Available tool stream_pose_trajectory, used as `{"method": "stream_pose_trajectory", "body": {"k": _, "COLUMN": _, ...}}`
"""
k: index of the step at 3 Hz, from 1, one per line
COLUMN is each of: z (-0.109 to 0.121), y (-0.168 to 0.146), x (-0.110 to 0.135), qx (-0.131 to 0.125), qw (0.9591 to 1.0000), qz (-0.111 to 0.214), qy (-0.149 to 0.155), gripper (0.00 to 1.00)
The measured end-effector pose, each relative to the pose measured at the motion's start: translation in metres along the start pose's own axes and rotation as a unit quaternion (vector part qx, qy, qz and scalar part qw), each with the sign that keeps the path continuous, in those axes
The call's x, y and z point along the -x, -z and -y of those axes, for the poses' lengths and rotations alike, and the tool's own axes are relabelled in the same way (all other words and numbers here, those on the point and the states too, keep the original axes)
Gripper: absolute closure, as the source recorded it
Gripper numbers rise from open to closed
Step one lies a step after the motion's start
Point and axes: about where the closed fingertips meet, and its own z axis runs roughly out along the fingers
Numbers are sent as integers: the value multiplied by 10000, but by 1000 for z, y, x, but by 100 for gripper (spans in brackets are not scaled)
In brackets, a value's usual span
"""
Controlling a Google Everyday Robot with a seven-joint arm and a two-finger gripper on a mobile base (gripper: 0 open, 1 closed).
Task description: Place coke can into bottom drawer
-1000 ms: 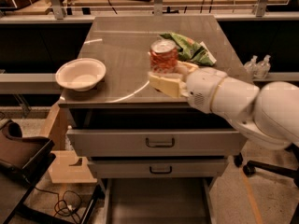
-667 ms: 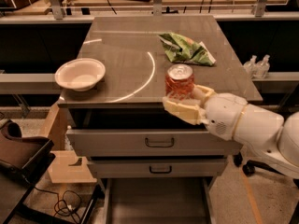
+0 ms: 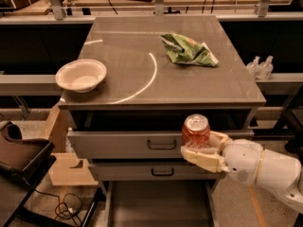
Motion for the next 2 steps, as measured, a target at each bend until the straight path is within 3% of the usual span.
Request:
{"method": "stream_pose_trajectory", "body": {"k": 1, "z": 3, "y": -17, "x": -71, "qx": 389, "qw": 9976, "qz": -311, "qy": -486, "gripper": 100}}
{"method": "stream_pose_trajectory", "body": {"k": 2, "z": 3, "y": -17, "x": -71, "qx": 390, "qw": 9976, "qz": -311, "qy": -485, "gripper": 100}}
